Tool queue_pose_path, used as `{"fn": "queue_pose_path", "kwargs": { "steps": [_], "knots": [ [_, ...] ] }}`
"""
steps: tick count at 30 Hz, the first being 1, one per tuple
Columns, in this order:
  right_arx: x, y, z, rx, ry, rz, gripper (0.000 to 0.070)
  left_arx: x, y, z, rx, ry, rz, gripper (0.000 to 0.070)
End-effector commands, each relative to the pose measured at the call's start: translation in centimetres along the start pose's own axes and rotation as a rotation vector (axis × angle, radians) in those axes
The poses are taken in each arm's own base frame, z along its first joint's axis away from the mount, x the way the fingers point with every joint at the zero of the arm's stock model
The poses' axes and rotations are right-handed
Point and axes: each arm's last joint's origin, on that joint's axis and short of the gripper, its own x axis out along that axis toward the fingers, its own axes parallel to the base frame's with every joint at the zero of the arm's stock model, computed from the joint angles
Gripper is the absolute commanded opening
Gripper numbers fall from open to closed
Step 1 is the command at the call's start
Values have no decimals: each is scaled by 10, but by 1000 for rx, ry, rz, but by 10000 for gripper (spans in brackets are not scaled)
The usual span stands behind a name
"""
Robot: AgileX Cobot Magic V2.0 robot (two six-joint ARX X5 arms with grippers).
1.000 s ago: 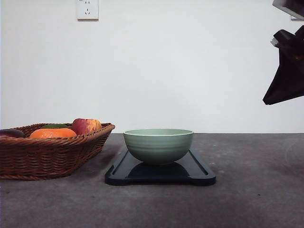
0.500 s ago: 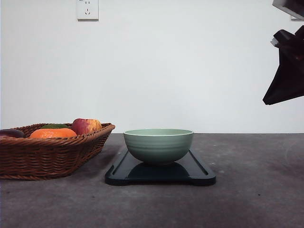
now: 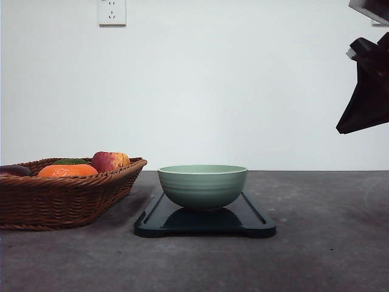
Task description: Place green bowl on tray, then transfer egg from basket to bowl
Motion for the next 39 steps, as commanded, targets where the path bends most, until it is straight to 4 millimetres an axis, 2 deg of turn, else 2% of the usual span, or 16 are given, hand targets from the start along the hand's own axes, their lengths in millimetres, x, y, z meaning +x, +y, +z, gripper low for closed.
{"fn": "queue_pose_path", "kwargs": {
  "steps": [1,8,13,15,18,23,27,31,39],
  "knots": [
    [1,0,1,5,-4,4,17,2,1,-7,6,27,5,0],
    [0,1,1,-12,-7,1,17,2,1,-7,6,27,5,0],
    [-15,-1,0,-88,-125,-90,17,2,1,-7,6,27,5,0],
    [-24,-2,-8,-104,-223,-131,17,2,1,-7,6,27,5,0],
    [-34,-7,-31,-90,-332,-205,17,2,1,-7,6,27,5,0],
    [-44,-13,-70,-48,-465,-297,17,2,1,-7,6,27,5,0],
    [-49,-14,-89,-50,-566,-340,17,2,1,-7,6,27,5,0],
    [-50,-15,-101,-41,-606,-376,17,2,1,-7,6,27,5,0],
    [-55,-15,-103,-32,-630,-418,17,2,1,-7,6,27,5,0]
  ]
}}
